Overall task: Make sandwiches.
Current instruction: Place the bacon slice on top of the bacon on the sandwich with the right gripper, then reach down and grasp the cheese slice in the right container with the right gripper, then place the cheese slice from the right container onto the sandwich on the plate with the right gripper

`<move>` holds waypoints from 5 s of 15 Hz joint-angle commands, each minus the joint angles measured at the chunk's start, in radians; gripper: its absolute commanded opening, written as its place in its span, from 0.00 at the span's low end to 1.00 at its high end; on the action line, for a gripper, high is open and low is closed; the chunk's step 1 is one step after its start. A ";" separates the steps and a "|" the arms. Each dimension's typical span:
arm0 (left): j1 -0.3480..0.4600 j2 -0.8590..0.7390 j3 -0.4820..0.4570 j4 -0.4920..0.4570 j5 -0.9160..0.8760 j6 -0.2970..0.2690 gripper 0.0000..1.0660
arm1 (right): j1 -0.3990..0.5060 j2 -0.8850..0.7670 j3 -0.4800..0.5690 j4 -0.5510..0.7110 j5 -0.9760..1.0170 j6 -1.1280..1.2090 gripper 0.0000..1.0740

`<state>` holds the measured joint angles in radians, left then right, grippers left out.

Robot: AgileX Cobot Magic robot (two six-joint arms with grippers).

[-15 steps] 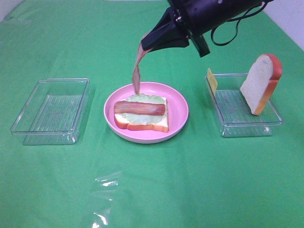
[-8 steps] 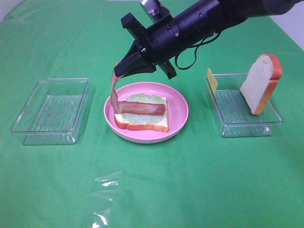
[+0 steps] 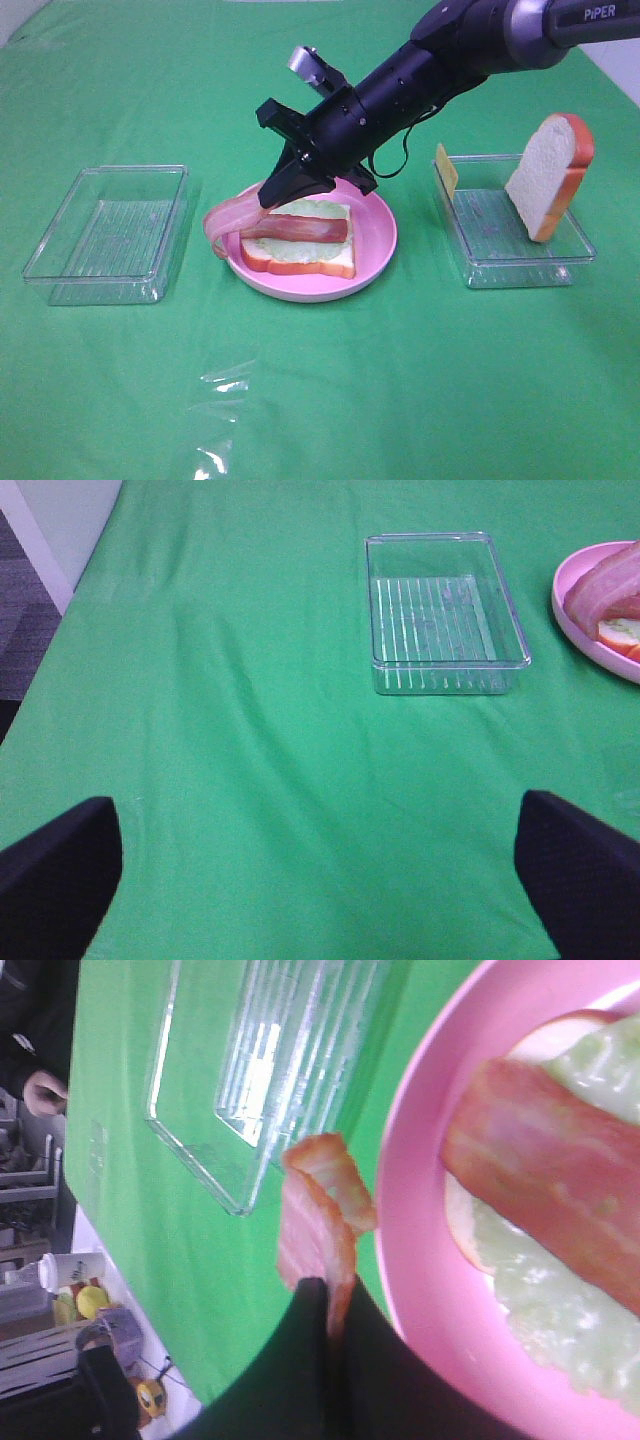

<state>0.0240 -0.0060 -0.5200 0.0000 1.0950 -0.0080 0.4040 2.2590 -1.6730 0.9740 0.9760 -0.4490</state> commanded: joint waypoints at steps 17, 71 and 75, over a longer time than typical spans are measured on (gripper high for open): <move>0.000 -0.016 0.003 0.000 -0.017 -0.005 0.95 | -0.066 -0.083 -0.008 -0.365 -0.041 0.082 0.91; 0.000 -0.016 0.003 0.000 -0.017 -0.005 0.95 | -0.182 0.148 -0.438 -0.840 0.356 0.666 0.00; 0.000 -0.016 0.003 0.000 -0.017 -0.005 0.95 | -0.182 0.104 -0.437 -0.848 0.356 0.662 0.00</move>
<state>0.0240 -0.0060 -0.5200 0.0000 1.0940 -0.0080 0.2240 2.3760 -2.1040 0.1300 1.2120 0.2070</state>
